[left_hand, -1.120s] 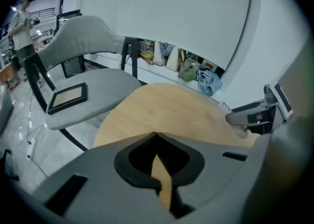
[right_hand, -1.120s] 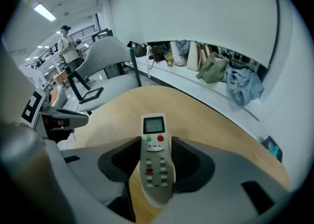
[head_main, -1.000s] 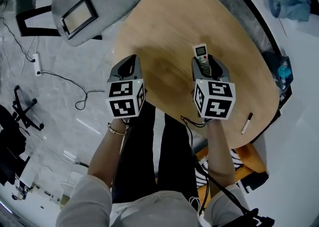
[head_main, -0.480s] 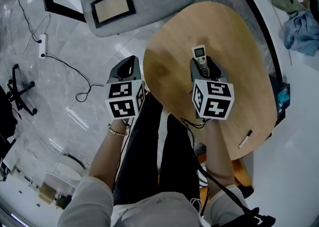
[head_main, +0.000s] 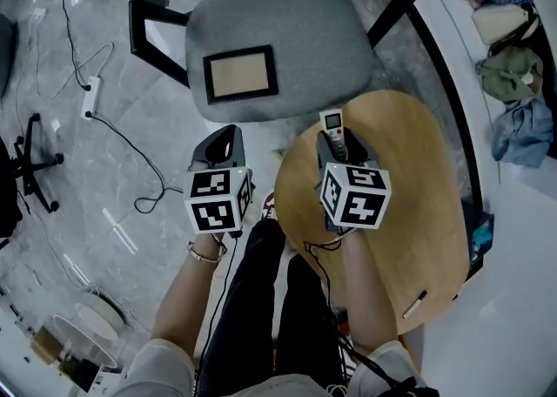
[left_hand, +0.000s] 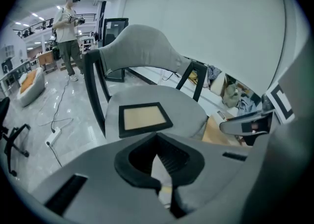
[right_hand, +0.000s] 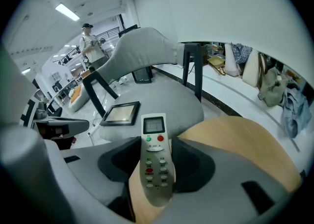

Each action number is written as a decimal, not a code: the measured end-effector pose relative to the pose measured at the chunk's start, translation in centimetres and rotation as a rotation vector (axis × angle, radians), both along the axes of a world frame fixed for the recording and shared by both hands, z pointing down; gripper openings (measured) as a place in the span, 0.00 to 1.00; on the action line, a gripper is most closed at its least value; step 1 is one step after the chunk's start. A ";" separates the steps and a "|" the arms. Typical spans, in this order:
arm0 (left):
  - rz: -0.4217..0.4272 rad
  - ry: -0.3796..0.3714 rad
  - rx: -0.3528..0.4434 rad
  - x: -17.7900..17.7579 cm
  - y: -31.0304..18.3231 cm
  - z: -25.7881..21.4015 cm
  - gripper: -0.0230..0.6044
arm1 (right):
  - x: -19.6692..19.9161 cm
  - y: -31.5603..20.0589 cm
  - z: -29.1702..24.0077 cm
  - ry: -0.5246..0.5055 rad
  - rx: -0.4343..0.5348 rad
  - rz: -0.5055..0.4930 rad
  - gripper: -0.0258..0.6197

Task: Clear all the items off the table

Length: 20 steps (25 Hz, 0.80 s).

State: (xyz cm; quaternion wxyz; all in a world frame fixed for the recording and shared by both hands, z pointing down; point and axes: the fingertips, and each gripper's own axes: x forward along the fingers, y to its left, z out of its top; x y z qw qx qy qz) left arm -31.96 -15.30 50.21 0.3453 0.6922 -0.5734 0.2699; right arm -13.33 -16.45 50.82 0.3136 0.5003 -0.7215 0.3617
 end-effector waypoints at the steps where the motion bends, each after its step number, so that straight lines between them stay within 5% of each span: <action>1: 0.002 -0.009 0.008 -0.6 -0.9 -0.1 0.05 | -0.7 -0.9 0.3 -0.007 -0.001 0.000 0.36; 11: -0.047 0.011 0.041 -3.5 -8.6 0.9 0.05 | -5.6 -11.7 2.0 -0.015 0.030 0.007 0.36; 20: -0.105 0.051 0.051 -4.8 -11.1 1.5 0.05 | -7.8 -15.6 4.9 0.001 -0.014 -0.012 0.36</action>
